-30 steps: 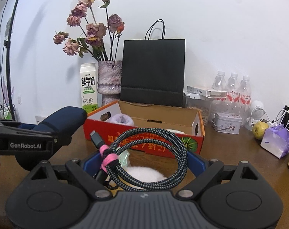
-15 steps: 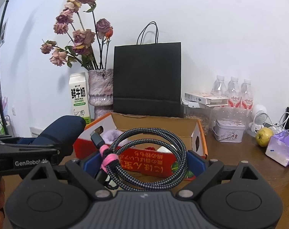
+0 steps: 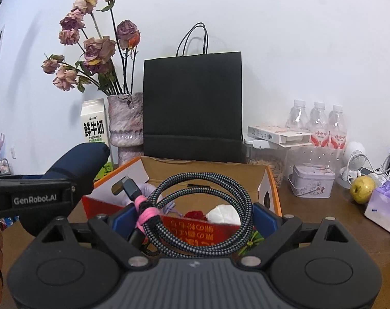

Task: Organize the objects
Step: 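Carry the navy case with the left gripper while the right gripper carries the cable over the box, then open the left gripper dropping the case while the right gripper drops the cable into the box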

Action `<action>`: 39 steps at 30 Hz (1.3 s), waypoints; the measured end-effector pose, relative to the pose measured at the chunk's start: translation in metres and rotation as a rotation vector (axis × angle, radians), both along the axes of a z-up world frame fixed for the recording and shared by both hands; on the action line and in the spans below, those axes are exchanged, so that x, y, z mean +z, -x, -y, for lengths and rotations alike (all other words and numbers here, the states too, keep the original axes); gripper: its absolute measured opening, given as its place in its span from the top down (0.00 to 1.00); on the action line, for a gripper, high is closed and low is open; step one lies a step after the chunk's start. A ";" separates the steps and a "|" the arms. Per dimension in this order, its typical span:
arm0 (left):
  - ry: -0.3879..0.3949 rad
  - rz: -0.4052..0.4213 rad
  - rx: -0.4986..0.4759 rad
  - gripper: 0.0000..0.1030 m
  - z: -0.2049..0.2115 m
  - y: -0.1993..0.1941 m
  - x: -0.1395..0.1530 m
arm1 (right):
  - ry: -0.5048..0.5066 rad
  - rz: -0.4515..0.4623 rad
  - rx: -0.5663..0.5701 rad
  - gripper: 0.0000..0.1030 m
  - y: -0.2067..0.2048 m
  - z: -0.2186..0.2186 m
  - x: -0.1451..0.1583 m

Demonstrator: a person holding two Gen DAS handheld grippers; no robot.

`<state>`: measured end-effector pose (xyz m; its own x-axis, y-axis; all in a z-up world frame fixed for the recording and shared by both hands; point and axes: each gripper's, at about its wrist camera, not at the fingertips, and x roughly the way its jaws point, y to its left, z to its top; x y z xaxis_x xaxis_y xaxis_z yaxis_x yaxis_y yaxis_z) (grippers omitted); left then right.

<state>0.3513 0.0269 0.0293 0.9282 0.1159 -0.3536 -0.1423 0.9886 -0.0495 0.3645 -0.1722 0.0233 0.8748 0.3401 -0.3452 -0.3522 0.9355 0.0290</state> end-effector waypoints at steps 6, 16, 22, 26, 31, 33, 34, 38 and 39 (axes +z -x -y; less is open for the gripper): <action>0.001 -0.002 -0.011 0.37 0.000 -0.021 0.001 | 0.006 0.000 0.002 0.10 -0.020 -0.006 0.000; 0.015 -0.005 -0.032 0.37 -0.003 -0.062 0.002 | 0.013 0.003 -0.015 0.10 -0.060 -0.012 -0.001; 0.014 -0.005 -0.055 0.37 -0.003 -0.085 0.002 | 0.022 0.003 -0.019 0.10 -0.085 -0.013 -0.004; 0.009 -0.007 -0.065 0.37 -0.003 -0.100 0.001 | 0.031 -0.003 -0.019 0.10 -0.101 -0.013 -0.006; 0.006 -0.013 -0.076 0.37 -0.004 -0.116 -0.001 | 0.039 -0.010 -0.018 0.10 -0.117 -0.012 -0.010; 0.006 -0.020 -0.079 0.37 -0.006 -0.122 -0.003 | 0.044 -0.013 -0.016 0.10 -0.123 -0.011 -0.011; 0.009 -0.025 -0.080 0.37 -0.007 -0.125 -0.004 | 0.046 -0.014 -0.017 0.10 -0.125 -0.011 -0.012; 0.008 -0.035 -0.079 0.37 -0.010 -0.136 -0.007 | 0.055 -0.024 -0.022 0.10 -0.135 -0.013 -0.016; 0.006 -0.037 -0.077 0.37 -0.010 -0.138 -0.008 | 0.055 -0.027 -0.023 0.10 -0.137 -0.013 -0.017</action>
